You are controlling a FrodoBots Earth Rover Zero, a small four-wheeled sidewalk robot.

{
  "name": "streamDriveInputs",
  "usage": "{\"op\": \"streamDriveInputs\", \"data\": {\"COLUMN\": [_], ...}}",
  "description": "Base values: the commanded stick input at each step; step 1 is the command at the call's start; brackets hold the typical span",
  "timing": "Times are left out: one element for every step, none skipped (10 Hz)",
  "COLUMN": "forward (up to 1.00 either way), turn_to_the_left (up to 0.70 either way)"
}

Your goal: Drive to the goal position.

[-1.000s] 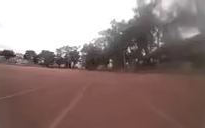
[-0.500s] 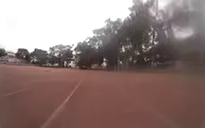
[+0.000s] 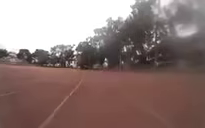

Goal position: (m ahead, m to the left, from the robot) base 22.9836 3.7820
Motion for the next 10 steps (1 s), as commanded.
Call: {"op": "streamDriveInputs", "data": {"forward": [1.0, 1.0, 1.0, 1.0, 1.0, 1.0, 1.0, 1.0, 1.0, 1.0], "turn_to_the_left": [0.0, 0.0, 0.0, 0.0, 0.0, 0.0, 0.0, 0.0, 0.0, 0.0]}}
